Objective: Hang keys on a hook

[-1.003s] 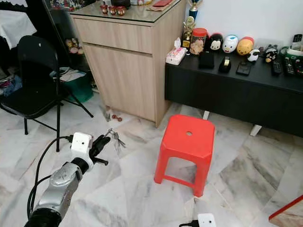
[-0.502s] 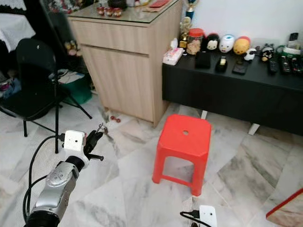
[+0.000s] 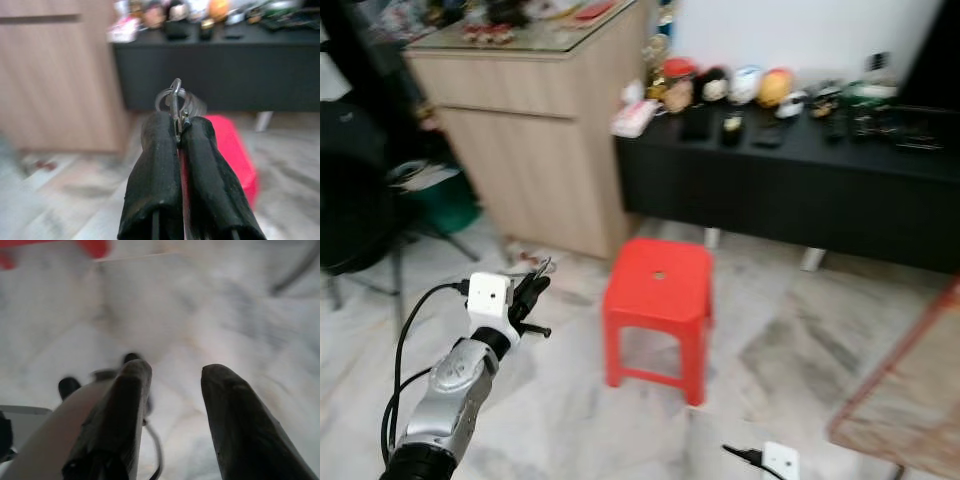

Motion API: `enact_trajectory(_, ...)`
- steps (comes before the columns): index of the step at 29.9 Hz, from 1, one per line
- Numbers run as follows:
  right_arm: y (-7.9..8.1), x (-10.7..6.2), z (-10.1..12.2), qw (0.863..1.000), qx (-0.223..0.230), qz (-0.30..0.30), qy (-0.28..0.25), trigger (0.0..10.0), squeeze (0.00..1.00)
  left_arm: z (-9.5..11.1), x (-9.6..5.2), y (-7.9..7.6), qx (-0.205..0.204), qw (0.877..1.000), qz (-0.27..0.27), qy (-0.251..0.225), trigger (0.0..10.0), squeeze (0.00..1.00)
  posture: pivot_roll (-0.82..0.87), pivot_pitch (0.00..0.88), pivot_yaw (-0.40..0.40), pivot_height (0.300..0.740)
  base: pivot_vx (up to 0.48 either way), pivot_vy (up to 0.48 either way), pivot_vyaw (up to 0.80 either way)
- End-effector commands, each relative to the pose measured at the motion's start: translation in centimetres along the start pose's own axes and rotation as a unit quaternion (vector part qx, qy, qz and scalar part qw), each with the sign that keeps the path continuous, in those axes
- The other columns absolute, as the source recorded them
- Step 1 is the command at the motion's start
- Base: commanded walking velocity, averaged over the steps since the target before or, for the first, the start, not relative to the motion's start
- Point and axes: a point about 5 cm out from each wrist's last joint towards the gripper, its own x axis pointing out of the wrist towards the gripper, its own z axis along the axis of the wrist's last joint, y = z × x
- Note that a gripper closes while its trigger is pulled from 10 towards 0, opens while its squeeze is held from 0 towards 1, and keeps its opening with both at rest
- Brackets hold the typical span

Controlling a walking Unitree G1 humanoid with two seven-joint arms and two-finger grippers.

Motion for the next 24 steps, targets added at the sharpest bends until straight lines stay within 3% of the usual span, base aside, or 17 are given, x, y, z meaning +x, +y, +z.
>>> enact_trajectory(1,0.9,-0.1,-1.2,1.0,0.01,0.013,0.019,10.0,0.0,0.2,-0.1,0.7,0.002,1.0,0.01,0.001,10.0,0.0,0.03,0.069,0.053,0.74,0.0,-0.304,-0.63)
enact_trajectory(8,0.8,-0.1,-1.4,1.0,0.009,0.016,0.018,10.0,0.0,0.1,-0.4,0.7,-0.008,1.0,0.015,-0.003,10.0,0.0,0.03,0.069,0.053,0.74,0.0,-0.305,0.0)
enact_trajectory(24,0.7,-0.1,-1.2,1.0,0.021,0.021,0.009,10.0,0.0,-0.9,-2.6,0.8,-0.018,0.999,0.03,0.003,10.0,0.0,0.03,0.051,0.049,0.74,0.0,-0.306,0.0)
